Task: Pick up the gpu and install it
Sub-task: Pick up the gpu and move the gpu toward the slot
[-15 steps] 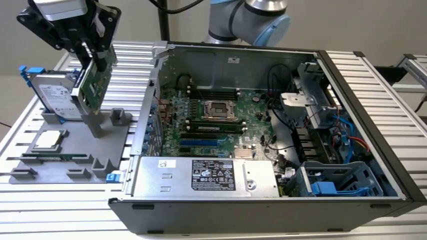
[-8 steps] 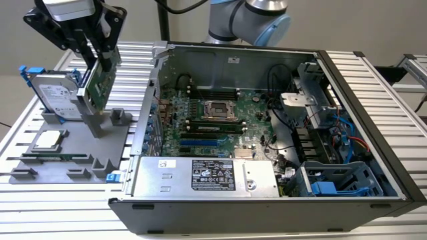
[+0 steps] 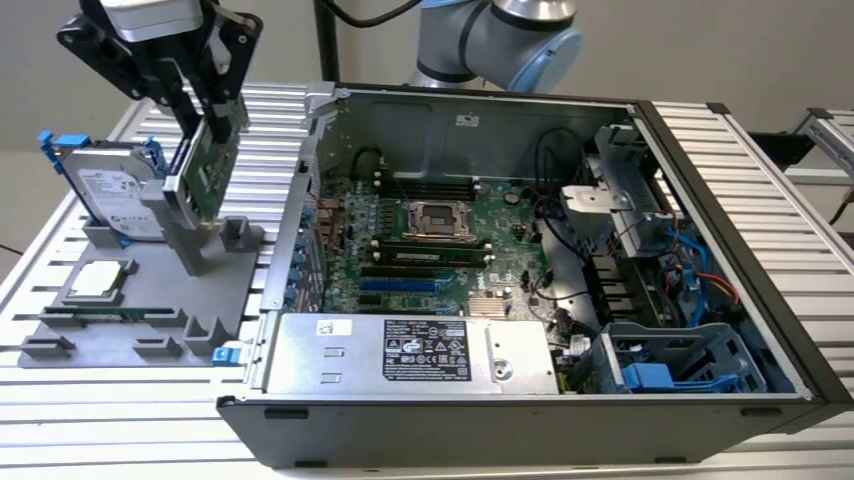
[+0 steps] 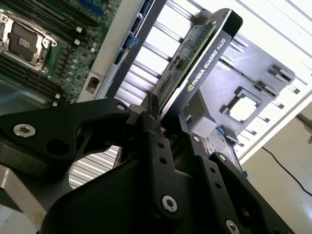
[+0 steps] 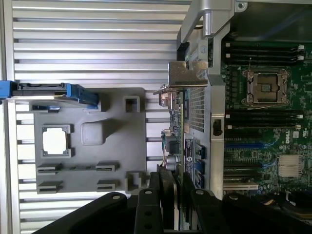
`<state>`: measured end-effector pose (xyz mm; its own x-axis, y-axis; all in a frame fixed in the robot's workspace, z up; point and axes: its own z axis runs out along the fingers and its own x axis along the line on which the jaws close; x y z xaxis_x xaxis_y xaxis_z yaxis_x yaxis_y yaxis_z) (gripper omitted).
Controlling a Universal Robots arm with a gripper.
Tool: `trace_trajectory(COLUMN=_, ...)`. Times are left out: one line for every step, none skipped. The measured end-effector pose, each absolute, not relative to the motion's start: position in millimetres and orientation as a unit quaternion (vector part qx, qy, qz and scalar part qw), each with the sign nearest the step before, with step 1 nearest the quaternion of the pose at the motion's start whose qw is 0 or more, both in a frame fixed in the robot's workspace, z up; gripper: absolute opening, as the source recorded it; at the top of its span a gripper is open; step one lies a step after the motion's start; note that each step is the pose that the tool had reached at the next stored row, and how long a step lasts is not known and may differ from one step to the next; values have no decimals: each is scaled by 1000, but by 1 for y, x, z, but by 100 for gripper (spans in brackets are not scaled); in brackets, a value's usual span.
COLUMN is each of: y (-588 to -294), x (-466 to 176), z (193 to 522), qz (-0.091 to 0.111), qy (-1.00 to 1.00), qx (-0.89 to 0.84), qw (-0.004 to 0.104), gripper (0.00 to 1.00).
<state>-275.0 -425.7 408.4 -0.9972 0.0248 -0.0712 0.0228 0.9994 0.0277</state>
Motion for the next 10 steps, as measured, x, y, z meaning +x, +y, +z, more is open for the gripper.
trace_trajectory(y=-426, x=-274, z=409, qz=13, qy=999, qx=12, qw=36, gripper=0)
trace_trajectory(y=-426, x=-273, z=409, qz=13, qy=999, qx=12, qw=36, gripper=0)
trace_trajectory(y=-426, x=-272, z=409, qz=13, qy=999, qx=12, qw=36, gripper=0)
trace_trajectory(y=-426, x=-271, z=409, qz=13, qy=999, qx=12, qw=36, gripper=0)
trace_trajectory(y=-426, x=-270, z=409, qz=13, qy=999, qx=12, qw=36, gripper=0)
trace_trajectory(y=-426, x=-269, z=409, qz=13, qy=999, qx=12, qw=36, gripper=0)
trace_trajectory(y=-426, x=-268, z=409, qz=13, qy=999, qx=12, qw=36, gripper=0)
trace_trajectory(y=-426, x=-266, z=409, qz=13, qy=999, qx=12, qw=36, gripper=0)
trace_trajectory(y=-426, x=-265, z=409, qz=13, qy=999, qx=12, qw=36, gripper=0)
trace_trajectory(y=-426, x=-264, z=409, qz=13, qy=999, qx=12, qw=36, gripper=0)
